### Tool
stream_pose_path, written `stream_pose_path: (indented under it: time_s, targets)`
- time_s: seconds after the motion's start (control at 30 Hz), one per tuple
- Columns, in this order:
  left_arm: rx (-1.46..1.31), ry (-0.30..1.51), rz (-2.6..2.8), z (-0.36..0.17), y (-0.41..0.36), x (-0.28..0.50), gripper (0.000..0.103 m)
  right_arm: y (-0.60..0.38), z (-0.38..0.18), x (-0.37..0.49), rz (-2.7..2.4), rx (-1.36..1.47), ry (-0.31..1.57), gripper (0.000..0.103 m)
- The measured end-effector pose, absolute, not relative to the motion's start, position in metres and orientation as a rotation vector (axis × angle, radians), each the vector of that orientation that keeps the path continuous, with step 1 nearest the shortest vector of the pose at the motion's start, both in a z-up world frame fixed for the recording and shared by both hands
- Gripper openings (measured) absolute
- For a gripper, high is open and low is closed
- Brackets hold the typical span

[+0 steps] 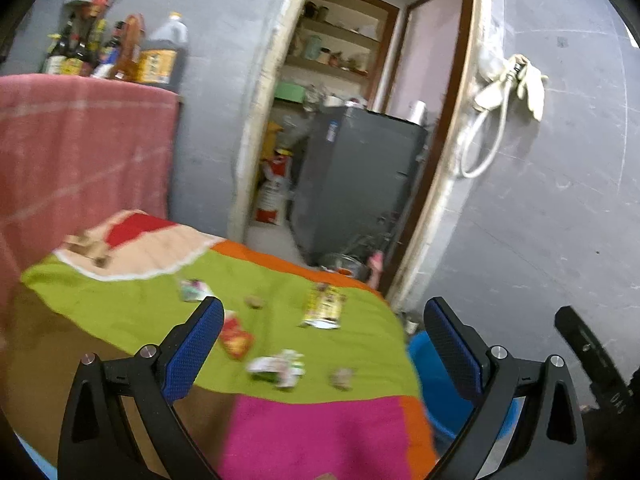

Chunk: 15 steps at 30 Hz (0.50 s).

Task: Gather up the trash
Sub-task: 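Move both open grippers back over the blanket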

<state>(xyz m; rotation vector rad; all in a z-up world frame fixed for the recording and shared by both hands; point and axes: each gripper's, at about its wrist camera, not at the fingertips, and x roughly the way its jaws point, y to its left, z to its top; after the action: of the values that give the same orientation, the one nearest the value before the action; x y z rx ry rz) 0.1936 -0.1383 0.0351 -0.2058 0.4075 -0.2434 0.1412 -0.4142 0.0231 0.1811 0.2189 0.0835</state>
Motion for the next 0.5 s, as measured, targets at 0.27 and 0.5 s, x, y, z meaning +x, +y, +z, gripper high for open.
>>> stream_pose_path:
  time_s: [0.27,0.5]
  targets:
    - [-0.182,0.376,-0.113,0.032,-0.074,0.178,0.098,-0.355,0.027,0.149,0.167,0.174,0.207,0.103]
    - [-0.168,0.375,0.017,0.021,-0.022,0.178,0.098,-0.304,0.018,0.171,0.255,0.170,0.262,0.103]
